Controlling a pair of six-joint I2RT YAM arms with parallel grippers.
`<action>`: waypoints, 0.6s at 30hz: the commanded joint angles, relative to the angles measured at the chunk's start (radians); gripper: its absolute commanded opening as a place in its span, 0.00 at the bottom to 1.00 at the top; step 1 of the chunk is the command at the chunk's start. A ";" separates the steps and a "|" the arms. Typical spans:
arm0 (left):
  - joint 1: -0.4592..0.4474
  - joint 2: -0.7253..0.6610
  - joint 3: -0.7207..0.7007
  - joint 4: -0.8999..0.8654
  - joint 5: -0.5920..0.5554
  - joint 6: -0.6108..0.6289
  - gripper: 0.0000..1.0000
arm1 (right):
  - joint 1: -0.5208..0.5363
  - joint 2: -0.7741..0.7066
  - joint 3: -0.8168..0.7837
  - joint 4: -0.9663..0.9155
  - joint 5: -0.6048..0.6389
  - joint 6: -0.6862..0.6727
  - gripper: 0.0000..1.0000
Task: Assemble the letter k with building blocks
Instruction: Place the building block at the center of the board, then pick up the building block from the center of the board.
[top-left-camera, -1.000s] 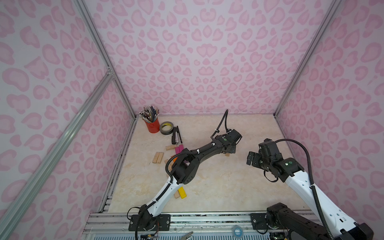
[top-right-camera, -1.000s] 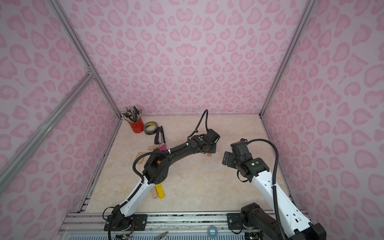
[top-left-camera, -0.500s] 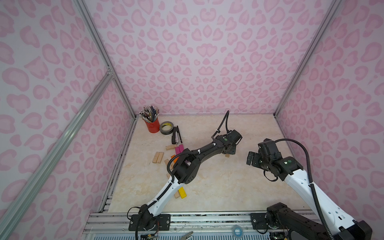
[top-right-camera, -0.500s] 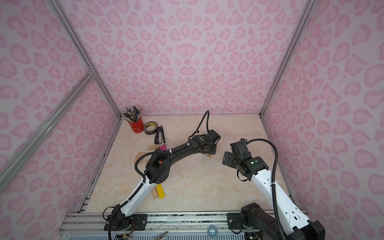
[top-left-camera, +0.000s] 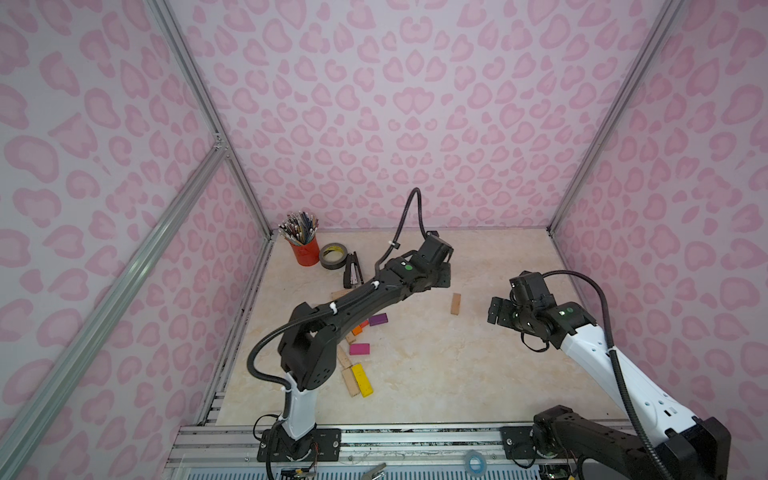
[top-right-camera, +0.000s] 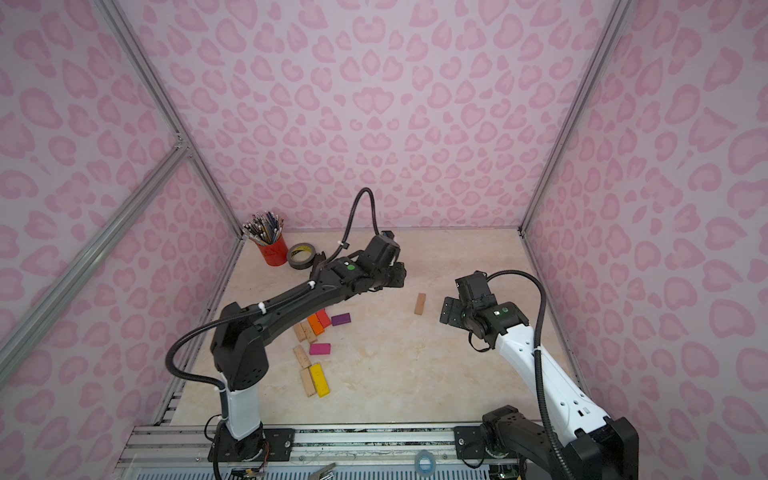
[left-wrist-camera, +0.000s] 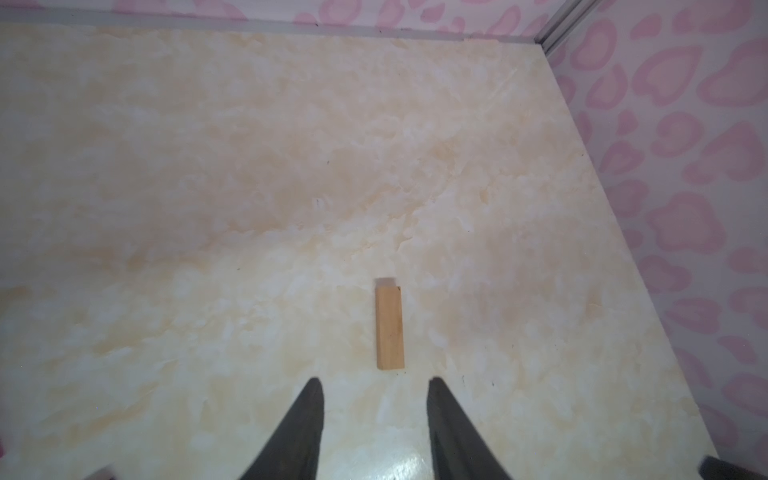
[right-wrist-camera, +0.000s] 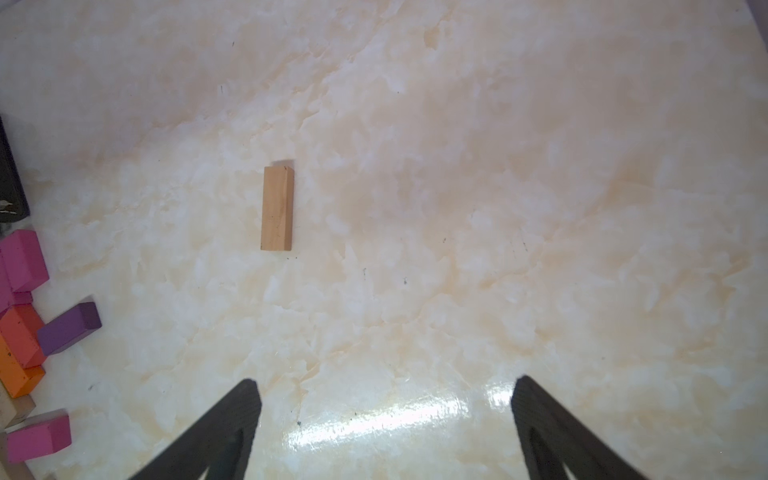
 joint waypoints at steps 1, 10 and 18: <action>0.056 -0.195 -0.197 0.191 0.066 0.020 0.45 | 0.018 0.076 0.025 0.046 -0.034 -0.008 0.93; 0.144 -0.625 -0.608 0.255 0.175 0.188 0.66 | 0.116 0.413 0.177 0.108 0.044 0.005 0.85; 0.121 -0.816 -0.783 0.269 0.351 0.377 0.93 | 0.125 0.672 0.300 0.133 0.068 -0.017 0.75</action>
